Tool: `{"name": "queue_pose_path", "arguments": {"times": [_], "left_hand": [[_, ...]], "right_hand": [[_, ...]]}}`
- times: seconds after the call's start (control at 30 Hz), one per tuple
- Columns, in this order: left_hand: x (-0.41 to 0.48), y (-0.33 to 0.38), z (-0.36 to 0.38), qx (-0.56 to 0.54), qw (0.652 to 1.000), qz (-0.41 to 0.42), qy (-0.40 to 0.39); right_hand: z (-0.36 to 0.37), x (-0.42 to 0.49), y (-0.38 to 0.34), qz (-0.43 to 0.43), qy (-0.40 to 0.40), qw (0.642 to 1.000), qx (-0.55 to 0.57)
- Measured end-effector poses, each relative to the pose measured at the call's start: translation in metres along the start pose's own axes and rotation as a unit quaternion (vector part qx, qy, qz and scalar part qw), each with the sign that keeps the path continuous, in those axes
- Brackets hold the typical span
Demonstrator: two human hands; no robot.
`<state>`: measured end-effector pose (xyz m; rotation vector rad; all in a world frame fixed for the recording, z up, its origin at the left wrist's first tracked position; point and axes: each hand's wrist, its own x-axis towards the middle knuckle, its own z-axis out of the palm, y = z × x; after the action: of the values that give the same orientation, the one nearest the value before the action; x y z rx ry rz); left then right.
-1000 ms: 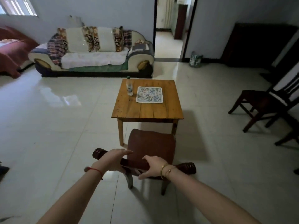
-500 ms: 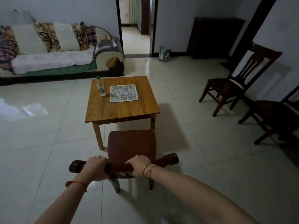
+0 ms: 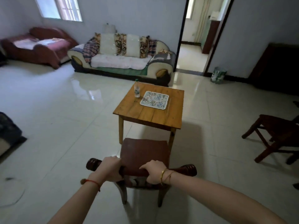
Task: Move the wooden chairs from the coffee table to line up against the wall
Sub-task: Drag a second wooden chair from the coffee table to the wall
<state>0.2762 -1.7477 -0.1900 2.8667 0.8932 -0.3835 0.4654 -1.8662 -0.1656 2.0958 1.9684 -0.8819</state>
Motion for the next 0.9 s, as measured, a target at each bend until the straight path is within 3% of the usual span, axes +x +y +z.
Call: {"name": "queue_pose_path", "arguments": {"times": [0.4, 0.9], "left_hand": [[-0.016, 0.216, 0.029, -0.097, 0.984, -0.147, 0.038], [0.074, 0.463, 0.016, -0.156, 0.934, -0.313, 0.068]], "right_hand": [[0.023, -0.107, 0.142, -0.120, -0.046, 0.989, -0.079], [-0.020, -0.177, 0.349, -0.238, -0.083, 0.948, -0.192]]}}
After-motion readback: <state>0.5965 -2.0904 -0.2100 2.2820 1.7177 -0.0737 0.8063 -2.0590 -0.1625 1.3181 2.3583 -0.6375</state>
